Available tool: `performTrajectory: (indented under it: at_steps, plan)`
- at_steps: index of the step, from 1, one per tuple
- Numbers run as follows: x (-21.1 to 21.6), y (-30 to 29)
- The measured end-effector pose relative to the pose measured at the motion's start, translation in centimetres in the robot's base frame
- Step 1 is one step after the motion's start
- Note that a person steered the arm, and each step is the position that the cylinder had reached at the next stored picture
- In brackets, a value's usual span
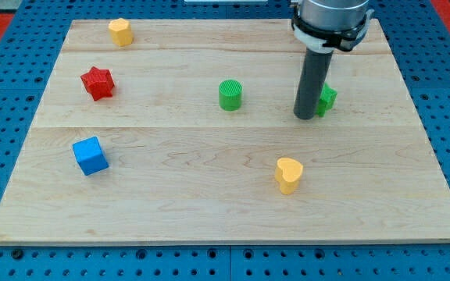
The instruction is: Point at the green circle
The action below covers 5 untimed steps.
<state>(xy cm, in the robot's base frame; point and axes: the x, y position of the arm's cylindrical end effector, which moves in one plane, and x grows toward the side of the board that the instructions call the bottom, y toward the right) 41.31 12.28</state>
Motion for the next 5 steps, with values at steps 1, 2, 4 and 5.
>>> performTrajectory:
  at_steps: [1, 2, 4, 5]
  plan:
    - [-1.8, 1.6]
    - [-1.9, 1.6]
    - [-1.9, -4.5]
    - [-5.5, -6.4]
